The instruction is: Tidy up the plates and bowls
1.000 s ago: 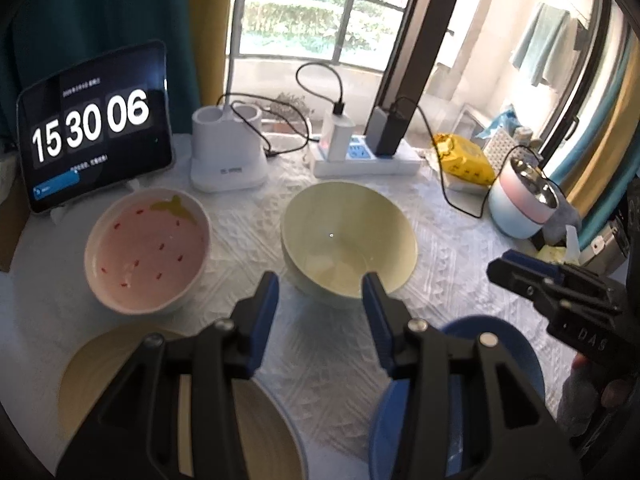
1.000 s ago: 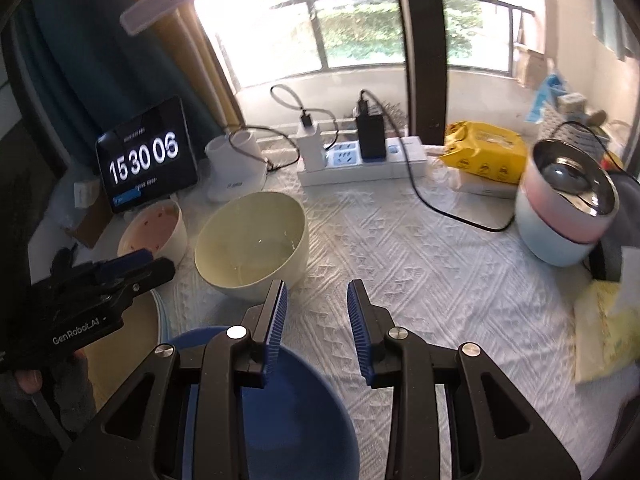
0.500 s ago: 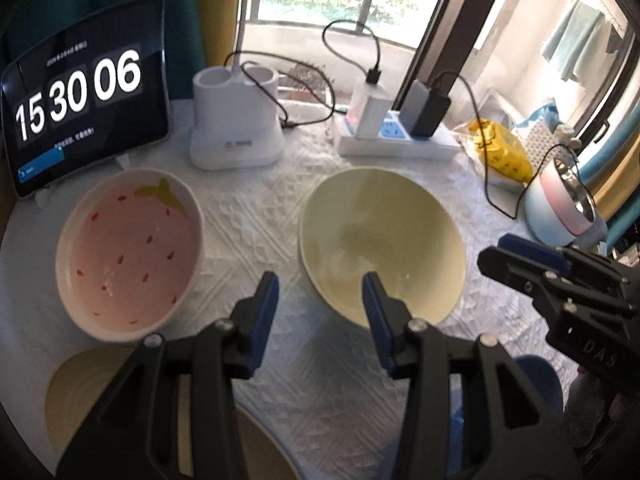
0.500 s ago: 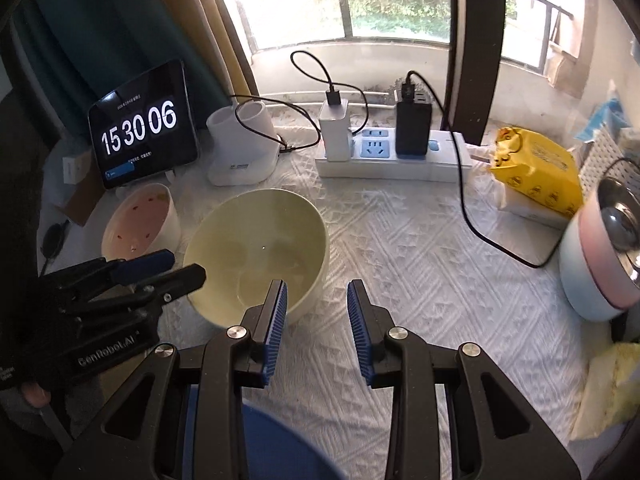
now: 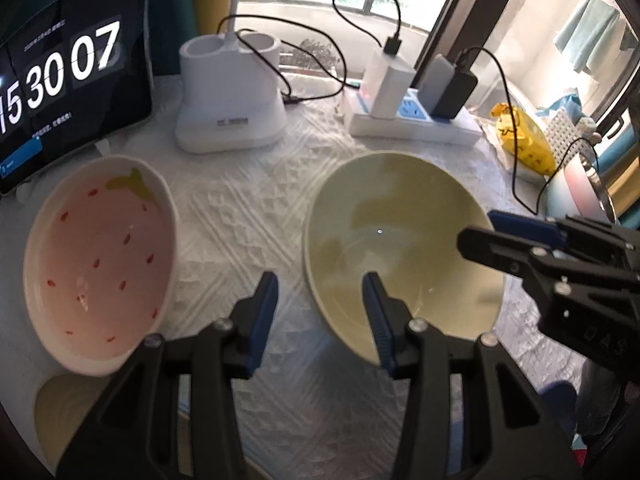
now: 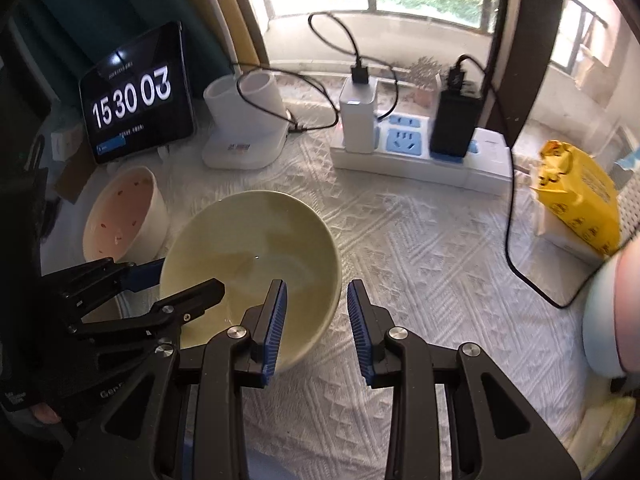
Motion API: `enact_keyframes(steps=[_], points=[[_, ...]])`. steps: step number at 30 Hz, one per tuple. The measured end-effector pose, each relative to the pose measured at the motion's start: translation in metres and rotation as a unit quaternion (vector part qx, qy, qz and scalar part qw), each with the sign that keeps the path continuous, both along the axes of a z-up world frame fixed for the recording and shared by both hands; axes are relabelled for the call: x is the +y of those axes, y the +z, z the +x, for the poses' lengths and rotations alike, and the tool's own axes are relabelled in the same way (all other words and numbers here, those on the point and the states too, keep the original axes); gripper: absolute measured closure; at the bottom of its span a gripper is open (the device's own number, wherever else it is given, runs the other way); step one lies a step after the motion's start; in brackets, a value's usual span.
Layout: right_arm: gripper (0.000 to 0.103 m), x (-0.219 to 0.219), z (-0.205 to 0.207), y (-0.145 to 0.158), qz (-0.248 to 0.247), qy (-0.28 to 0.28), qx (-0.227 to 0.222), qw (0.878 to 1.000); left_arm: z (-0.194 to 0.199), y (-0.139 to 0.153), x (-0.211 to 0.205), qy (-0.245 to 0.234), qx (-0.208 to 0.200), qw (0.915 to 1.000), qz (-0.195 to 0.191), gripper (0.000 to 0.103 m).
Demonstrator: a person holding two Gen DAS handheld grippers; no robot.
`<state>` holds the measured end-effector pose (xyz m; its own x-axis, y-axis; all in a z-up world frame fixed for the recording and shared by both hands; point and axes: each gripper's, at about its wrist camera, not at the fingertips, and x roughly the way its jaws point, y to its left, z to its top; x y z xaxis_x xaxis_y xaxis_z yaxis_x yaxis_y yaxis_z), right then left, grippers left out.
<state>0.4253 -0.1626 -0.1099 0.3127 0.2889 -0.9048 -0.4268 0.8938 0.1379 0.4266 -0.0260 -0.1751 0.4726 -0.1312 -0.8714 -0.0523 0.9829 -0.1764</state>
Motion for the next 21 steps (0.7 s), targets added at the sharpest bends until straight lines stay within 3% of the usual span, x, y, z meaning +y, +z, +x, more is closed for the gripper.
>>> enact_keyframes(steps=[9,17,21], points=[[0.07,0.015,0.026,-0.021,-0.018,0.043,0.051,0.998,0.01,-0.008,-0.002,0.007,0.022,0.9997,-0.008,0.058],[0.07,0.025,0.036,-0.047,-0.02,0.07,0.102,0.992,0.017,-0.012,-0.008,-0.025,0.024,0.9992,-0.02,0.058],[0.084,0.02,0.04,-0.049,-0.016,0.068,0.098,0.993,0.019,-0.014,-0.012,-0.031,0.022,0.9991,-0.019,0.058]])
